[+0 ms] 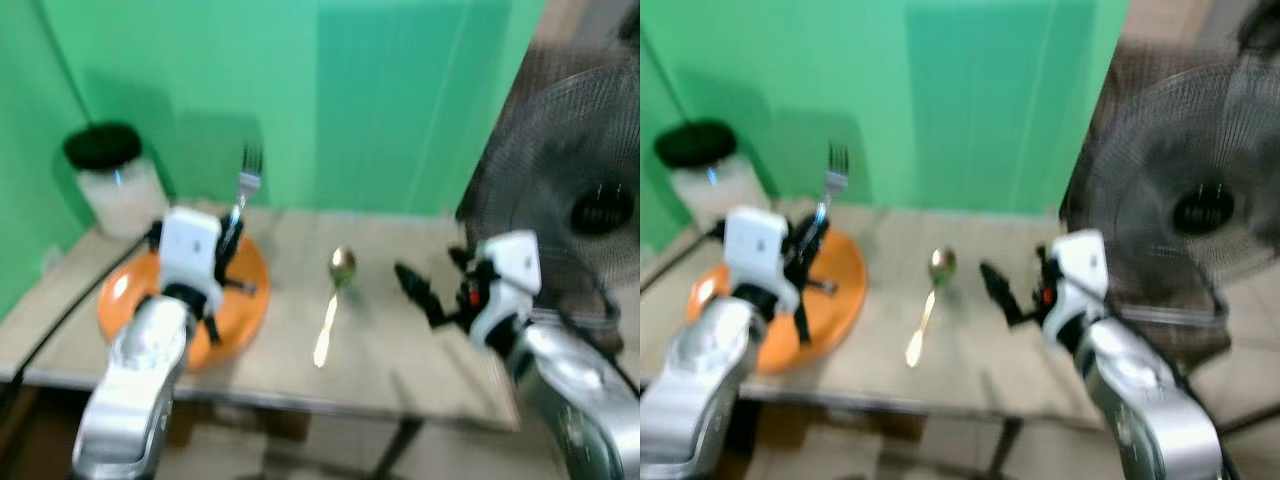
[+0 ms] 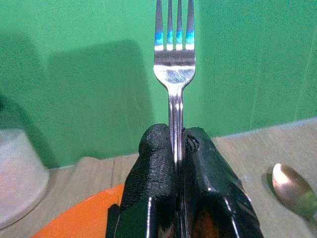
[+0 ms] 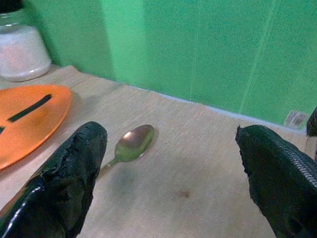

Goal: Setting the table

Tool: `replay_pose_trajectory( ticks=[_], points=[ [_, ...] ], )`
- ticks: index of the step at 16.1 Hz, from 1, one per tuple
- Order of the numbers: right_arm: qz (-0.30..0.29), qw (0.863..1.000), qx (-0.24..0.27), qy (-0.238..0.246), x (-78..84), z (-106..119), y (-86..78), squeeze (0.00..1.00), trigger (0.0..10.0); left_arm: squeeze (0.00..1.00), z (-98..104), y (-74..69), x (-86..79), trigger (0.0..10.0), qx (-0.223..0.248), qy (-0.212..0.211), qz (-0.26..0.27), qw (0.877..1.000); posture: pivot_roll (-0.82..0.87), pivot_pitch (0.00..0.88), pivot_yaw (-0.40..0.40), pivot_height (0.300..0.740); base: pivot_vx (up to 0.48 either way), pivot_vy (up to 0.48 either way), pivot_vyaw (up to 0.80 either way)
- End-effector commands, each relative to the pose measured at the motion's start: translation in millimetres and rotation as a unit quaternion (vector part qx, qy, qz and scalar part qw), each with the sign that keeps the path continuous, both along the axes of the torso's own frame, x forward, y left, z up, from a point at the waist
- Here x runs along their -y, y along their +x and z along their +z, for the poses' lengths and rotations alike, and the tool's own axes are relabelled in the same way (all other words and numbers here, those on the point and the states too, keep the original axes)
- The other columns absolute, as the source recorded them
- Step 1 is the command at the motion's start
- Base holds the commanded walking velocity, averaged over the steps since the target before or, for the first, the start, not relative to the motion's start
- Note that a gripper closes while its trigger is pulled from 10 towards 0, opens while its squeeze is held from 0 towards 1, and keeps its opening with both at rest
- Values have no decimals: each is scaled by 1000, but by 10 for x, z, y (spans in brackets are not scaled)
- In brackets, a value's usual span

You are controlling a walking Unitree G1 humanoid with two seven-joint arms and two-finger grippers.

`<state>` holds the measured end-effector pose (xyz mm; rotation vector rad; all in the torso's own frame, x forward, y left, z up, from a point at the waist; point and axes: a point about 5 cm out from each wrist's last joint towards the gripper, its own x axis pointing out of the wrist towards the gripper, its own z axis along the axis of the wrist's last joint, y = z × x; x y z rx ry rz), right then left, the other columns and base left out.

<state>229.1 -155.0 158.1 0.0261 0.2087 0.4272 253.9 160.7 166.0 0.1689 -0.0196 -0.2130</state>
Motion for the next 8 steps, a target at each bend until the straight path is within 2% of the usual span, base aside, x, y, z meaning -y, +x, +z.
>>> replay_pose_trajectory(
  ticks=[1,4,8],
  points=[
    [7,1000,-5,-8,22,6,-12,0,10000,0,21,-7,29,10000,6,-1,0,1000,76,0,14,740,0,-266,0],
    [11,1000,-4,-10,29,12,-14,0,10000,0,-21,12,1,10000,-13,12,6,1000,76,0,14,740,0,0,0],
    [13,1000,-7,-21,68,3,25,0,10000,0,-231,196,-62,10000,-122,48,4,991,70,0,25,740,0,0,0]
  ],
)
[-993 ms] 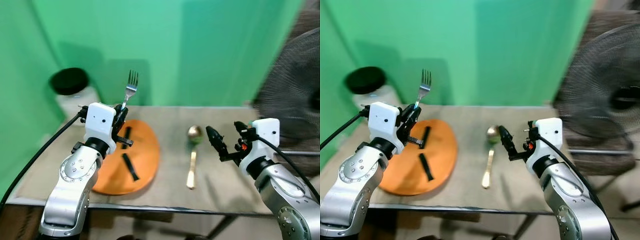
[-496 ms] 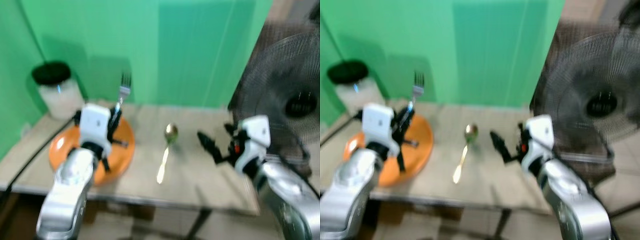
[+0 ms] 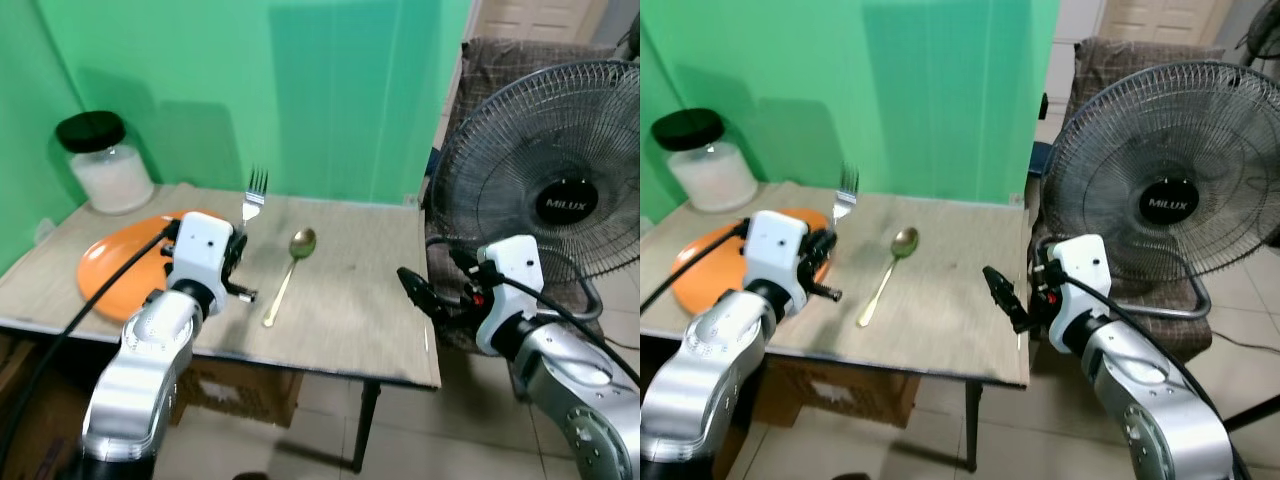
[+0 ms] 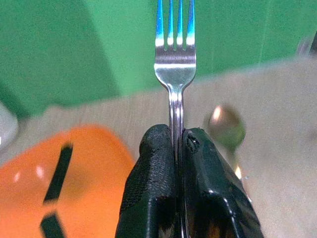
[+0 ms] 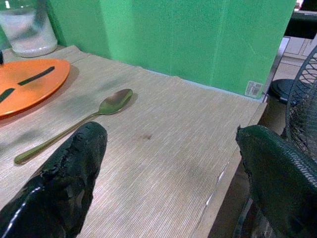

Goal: Setting the table

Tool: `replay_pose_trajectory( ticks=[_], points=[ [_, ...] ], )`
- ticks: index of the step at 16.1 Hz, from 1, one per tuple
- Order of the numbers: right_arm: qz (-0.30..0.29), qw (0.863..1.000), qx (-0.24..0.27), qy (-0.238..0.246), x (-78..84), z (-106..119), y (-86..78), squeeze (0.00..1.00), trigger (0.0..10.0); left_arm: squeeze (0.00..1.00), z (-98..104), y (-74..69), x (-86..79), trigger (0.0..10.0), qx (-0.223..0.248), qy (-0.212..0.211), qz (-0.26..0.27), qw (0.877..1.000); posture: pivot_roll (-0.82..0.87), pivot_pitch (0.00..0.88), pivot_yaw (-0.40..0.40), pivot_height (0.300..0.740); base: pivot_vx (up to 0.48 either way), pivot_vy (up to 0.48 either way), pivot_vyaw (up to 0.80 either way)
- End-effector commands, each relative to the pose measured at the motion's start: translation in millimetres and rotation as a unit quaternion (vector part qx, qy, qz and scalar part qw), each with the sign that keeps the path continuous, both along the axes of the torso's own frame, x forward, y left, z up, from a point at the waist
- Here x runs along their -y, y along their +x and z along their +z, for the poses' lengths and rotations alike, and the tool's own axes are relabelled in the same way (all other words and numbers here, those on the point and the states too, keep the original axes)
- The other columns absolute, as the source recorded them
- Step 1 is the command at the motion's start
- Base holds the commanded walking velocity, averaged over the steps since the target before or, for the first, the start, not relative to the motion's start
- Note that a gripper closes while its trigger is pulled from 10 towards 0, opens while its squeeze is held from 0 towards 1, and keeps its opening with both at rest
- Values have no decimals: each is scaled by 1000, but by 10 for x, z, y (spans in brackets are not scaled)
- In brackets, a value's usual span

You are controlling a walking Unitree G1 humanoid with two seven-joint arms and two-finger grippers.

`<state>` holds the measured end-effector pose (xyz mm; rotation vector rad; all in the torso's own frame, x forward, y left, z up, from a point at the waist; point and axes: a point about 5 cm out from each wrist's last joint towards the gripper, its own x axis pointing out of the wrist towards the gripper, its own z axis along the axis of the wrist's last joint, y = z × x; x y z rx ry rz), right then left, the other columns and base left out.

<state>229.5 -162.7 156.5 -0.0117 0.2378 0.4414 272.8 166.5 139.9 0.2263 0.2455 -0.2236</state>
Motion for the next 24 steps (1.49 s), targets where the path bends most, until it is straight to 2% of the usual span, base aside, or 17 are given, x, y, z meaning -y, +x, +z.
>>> replay_pose_trajectory(
  ticks=[1,3,5,6,8,11,13,14,15,16,19,22,24],
  points=[
    [6,1000,2,-4,-3,18,28,0,10000,0,-18,46,-32,10000,-23,5,8,1000,68,0,26,740,0,0,0],
    [18,1000,-2,-18,17,6,41,0,10000,0,-50,202,-117,10000,-38,15,24,999,59,0,32,740,0,0,0],
    [26,999,-5,-22,7,-4,53,0,10000,0,-131,296,-190,10000,-48,44,6,998,57,0,31,740,0,0,0],
    [27,999,-5,-22,2,-4,55,0,10000,0,-147,311,-195,10000,-50,41,2,998,57,0,30,740,0,0,0],
    [41,999,-3,-28,-47,-6,53,0,10000,0,-273,386,-160,10000,-92,9,-7,996,49,0,37,740,0,0,0],
    [47,998,1,-33,-53,0,51,0,10000,0,-341,462,-107,10000,-101,-11,3,995,44,0,41,740,0,0,0],
    [50,998,4,-36,-47,5,49,0,10000,0,-421,523,-127,10000,-111,-2,32,993,42,0,44,740,0,0,0],
    [51,998,6,-37,-46,7,57,0,10000,608,-455,547,-78,10000,-112,-19,11,993,48,0,38,740,0,0,0],
    [51,998,7,-38,-45,8,60,0,10000,608,-460,553,-65,10000,-111,-23,7,993,48,0,37,740,0,0,0],
    [53,998,8,-38,-55,14,65,0,10000,1000,-486,579,-37,10000,-111,-31,0,993,47,0,37,740,0,0,0],
    [61,997,14,-40,-75,32,75,0,10000,1000,-515,626,-13,10000,-113,-32,-2,993,42,0,43,740,0,0,0],
    [60,997,17,-39,-61,45,81,0,10000,1000,-404,656,-61,10000,-90,-33,-3,995,47,0,42,740,0,0,0],
    [50,998,20,-34,-42,50,96,0,10000,1000,-224,662,-114,10000,-36,11,-13,999,51,0,48,740,0,0,0]
  ],
)
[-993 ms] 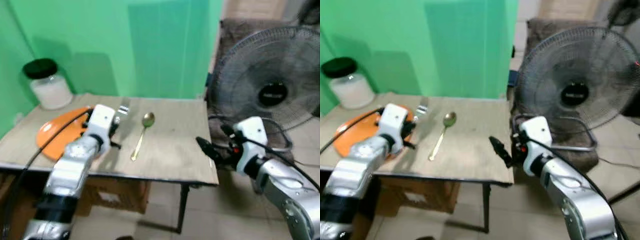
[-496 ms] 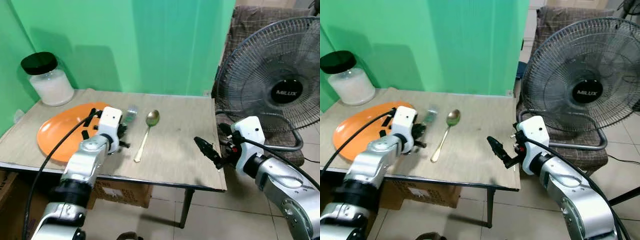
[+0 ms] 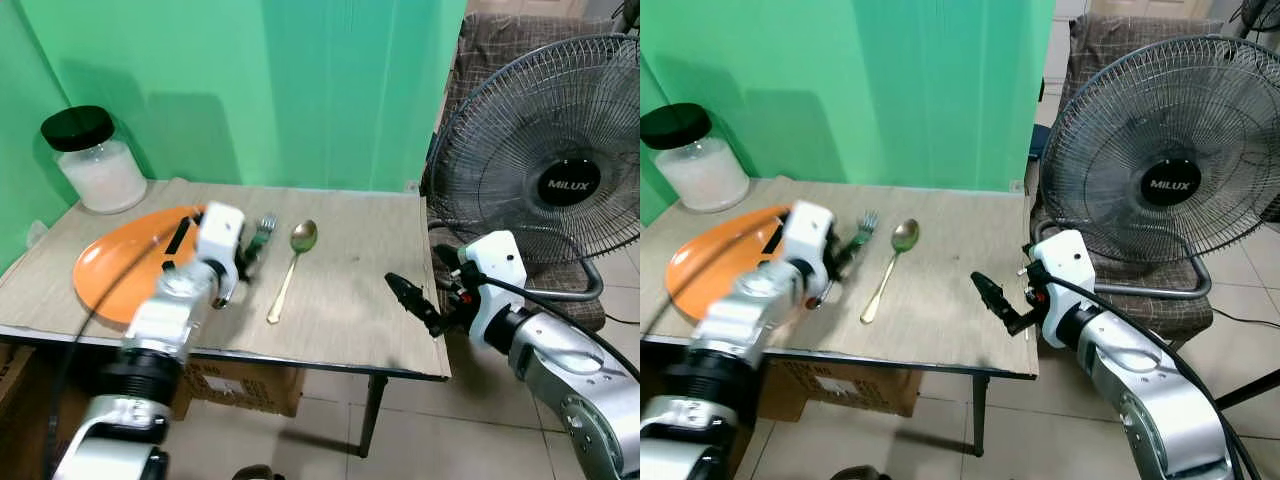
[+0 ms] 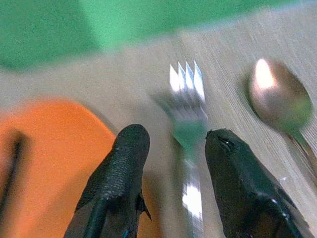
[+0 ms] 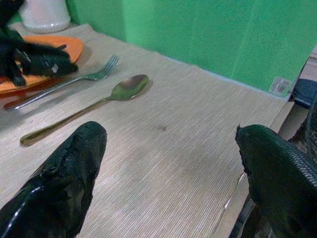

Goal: Setting the table

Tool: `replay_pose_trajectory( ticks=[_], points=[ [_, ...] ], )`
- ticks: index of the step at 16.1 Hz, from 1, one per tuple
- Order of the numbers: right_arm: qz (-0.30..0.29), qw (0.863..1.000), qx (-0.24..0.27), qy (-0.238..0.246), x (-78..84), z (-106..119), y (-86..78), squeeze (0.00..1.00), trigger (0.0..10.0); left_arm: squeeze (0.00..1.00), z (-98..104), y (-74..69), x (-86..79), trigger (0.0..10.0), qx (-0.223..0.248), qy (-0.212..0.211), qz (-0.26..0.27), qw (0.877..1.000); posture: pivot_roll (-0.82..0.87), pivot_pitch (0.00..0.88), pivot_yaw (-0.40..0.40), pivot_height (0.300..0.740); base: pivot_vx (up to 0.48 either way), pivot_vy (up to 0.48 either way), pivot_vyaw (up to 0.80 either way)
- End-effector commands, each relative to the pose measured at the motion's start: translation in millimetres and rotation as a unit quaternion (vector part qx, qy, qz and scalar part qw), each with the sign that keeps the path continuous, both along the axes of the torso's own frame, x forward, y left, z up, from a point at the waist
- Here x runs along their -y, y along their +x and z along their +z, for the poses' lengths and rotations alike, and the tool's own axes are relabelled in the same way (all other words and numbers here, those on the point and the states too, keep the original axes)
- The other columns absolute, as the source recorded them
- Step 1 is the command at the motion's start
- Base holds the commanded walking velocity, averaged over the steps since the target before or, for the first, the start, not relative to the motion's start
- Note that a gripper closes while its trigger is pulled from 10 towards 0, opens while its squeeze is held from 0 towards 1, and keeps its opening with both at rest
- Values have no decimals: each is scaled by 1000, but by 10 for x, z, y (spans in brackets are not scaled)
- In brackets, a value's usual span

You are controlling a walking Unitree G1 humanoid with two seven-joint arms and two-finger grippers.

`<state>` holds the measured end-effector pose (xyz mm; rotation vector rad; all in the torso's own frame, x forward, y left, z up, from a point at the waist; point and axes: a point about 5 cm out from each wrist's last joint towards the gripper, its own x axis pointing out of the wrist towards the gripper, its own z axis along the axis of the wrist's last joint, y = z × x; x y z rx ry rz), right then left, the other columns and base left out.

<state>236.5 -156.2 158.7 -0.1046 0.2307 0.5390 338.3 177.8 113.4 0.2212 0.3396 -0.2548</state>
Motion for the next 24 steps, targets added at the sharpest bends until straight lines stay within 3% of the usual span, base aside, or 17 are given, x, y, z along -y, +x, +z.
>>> replay_pose_trajectory(
  ticks=[1,2,3,5,7,9,11,14,19,20,24],
  points=[
    [-11,1000,6,9,29,19,29,0,10000,90,184,-19,-85,10000,46,31,5,998,51,0,55,740,0,0,0],
    [-13,1000,5,11,27,11,29,0,10000,0,235,-33,-140,10000,55,37,17,998,52,0,56,740,0,0,0],
    [-18,1000,5,14,24,0,30,0,10000,0,306,-59,-306,10000,63,46,54,996,63,0,53,740,0,0,0],
    [-22,1000,6,18,23,-8,36,0,10000,0,345,-85,-465,10000,65,59,85,992,68,0,50,740,0,0,0],
    [-46,999,13,21,51,-35,72,0,10000,0,425,-172,-549,10000,91,77,80,990,78,0,46,740,0,0,0],
    [-125,992,25,17,168,-106,132,0,10000,0,555,-307,-400,10000,140,85,45,986,85,0,47,740,0,0,0],
    [-212,976,32,23,288,-153,135,0,10000,0,540,-441,-167,10000,159,45,50,985,84,0,51,740,0,137,0],
    [-245,968,38,38,325,-163,93,0,10000,0,397,-562,-99,10000,131,31,68,989,84,0,56,740,0,412,0],
    [-270,959,31,80,329,-224,70,0,10000,0,367,-638,-56,10000,100,10,70,992,81,0,63,740,0,418,0],
    [-272,958,32,83,341,-218,62,1000,10000,1000,369,-641,-50,10000,98,-1,69,993,81,0,64,740,0,409,0],
    [-251,964,64,65,388,-135,107,1000,10000,1000,415,-642,-40,10000,120,-25,80,989,92,0,54,740,0,380,0]
  ],
)
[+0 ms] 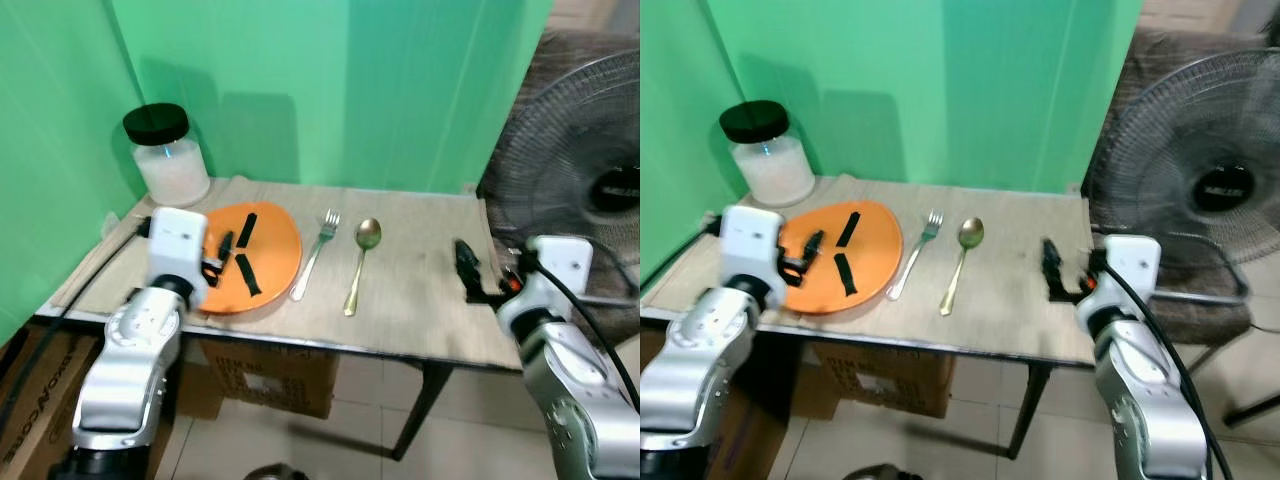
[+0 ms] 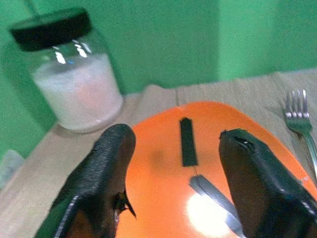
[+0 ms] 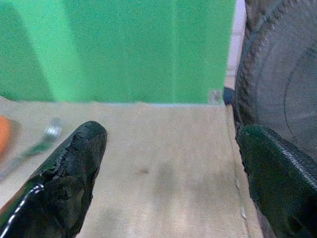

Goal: Setting the table

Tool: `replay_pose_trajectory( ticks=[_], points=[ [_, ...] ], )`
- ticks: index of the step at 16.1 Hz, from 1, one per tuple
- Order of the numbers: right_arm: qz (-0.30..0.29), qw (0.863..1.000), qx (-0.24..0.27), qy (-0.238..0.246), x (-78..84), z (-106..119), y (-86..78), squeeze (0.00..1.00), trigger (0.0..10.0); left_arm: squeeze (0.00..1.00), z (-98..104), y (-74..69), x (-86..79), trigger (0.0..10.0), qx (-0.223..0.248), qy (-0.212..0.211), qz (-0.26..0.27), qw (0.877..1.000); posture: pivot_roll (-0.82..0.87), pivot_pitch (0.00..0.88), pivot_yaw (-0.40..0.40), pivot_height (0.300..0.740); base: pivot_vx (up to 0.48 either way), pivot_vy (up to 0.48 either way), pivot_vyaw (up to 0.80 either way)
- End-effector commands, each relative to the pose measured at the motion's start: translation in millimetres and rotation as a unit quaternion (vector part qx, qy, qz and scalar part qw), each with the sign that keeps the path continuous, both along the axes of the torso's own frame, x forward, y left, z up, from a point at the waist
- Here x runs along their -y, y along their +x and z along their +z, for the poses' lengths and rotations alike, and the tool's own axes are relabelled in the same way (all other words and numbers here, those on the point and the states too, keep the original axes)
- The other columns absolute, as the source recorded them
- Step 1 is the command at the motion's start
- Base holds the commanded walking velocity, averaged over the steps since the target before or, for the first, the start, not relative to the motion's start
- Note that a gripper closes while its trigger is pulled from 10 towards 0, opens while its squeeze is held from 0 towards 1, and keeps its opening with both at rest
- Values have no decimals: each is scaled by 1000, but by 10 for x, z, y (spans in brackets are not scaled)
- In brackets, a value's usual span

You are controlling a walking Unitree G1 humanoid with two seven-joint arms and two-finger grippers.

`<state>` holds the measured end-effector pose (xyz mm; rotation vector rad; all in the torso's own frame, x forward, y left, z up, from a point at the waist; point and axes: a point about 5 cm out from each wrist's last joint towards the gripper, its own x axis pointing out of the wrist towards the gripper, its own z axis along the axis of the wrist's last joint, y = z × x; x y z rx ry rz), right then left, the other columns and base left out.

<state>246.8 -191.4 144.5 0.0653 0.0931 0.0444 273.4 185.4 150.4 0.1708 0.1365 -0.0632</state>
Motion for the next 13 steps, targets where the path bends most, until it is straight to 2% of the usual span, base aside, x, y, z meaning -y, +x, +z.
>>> replay_pose_trajectory(
  ticks=[1,3,4,6,8,11,13],
  points=[
    [2,1000,2,2,24,2,7,1000,10000,1000,67,11,32,10000,20,-8,-3,1000,92,0,54,740,0,382,0],
    [10,1000,3,26,-18,-6,1,1000,10000,1000,115,9,7,10000,48,-1,27,998,97,0,46,740,0,388,0],
    [5,1000,6,28,-23,2,7,1000,10000,1000,129,-9,37,10000,50,-5,22,998,101,0,40,740,0,300,0],
    [-13,1000,-4,7,-2,-11,40,1000,10000,1000,158,-16,57,10000,71,2,30,997,101,0,39,740,0,0,0],
    [4,1000,-15,5,-40,-11,58,1000,10000,1000,117,-35,92,10000,56,-6,14,998,97,0,41,740,0,0,0],
    [25,999,-22,-14,-81,-34,48,1000,10000,1000,103,-36,86,10000,54,-18,20,998,97,0,43,740,0,0,0],
    [16,1000,-17,-12,-66,-14,53,1000,10000,1000,91,-18,105,10000,52,-2,9,999,95,0,46,740,0,0,0]
  ],
)
